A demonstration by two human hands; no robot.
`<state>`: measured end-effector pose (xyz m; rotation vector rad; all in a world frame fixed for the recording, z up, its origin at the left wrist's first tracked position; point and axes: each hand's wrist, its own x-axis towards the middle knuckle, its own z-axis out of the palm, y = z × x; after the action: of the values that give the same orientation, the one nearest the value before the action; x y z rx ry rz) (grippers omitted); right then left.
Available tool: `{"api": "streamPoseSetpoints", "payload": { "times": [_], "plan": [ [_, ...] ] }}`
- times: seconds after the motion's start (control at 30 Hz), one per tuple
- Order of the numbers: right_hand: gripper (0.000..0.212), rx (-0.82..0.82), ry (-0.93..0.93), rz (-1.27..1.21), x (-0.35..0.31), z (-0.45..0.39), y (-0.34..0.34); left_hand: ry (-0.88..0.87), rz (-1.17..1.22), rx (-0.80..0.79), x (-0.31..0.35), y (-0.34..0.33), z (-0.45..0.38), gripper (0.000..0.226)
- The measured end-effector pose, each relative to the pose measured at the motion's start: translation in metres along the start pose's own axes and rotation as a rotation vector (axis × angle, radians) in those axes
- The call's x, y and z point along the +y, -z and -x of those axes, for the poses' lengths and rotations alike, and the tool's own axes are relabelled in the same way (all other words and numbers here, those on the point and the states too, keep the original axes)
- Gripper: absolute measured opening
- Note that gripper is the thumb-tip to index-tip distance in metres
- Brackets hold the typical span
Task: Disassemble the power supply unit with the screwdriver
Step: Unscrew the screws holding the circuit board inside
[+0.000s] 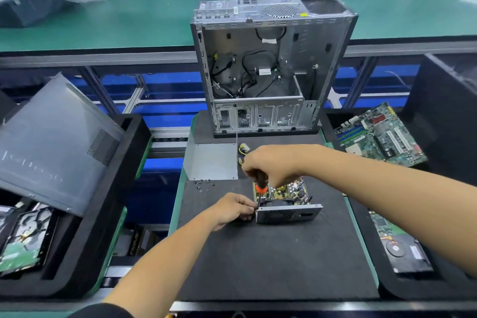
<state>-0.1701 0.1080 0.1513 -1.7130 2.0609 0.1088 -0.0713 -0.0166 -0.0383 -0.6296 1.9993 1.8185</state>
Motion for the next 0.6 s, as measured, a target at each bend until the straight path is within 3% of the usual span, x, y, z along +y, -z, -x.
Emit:
{"api": "streamPoseSetpoints", "payload": {
  "times": [0.07,0.13,0.2,0.43,0.6],
  "plan": [
    [0.008,0.018,-0.069,0.036,-0.003,0.0,-0.002,-0.001,0.009,-0.003,0.0,-0.001,0.001,0.017],
    [0.027,-0.007,-0.23,0.214,-0.007,0.0,-0.005,-0.002,0.024,-0.01,0.001,-0.001,0.002,0.017],
    [0.032,-0.051,-0.272,0.395,-0.008,-0.004,-0.009,0.002,0.025,-0.01,0.002,-0.001,0.002,0.018],
    [0.026,0.014,-0.066,-0.021,-0.001,0.002,0.005,0.009,0.049,-0.028,0.002,0.0,0.001,0.019],
    [0.019,0.011,-0.076,-0.127,-0.006,0.004,-0.004,0.01,0.041,-0.028,0.001,-0.001,0.001,0.021]
  ]
}}
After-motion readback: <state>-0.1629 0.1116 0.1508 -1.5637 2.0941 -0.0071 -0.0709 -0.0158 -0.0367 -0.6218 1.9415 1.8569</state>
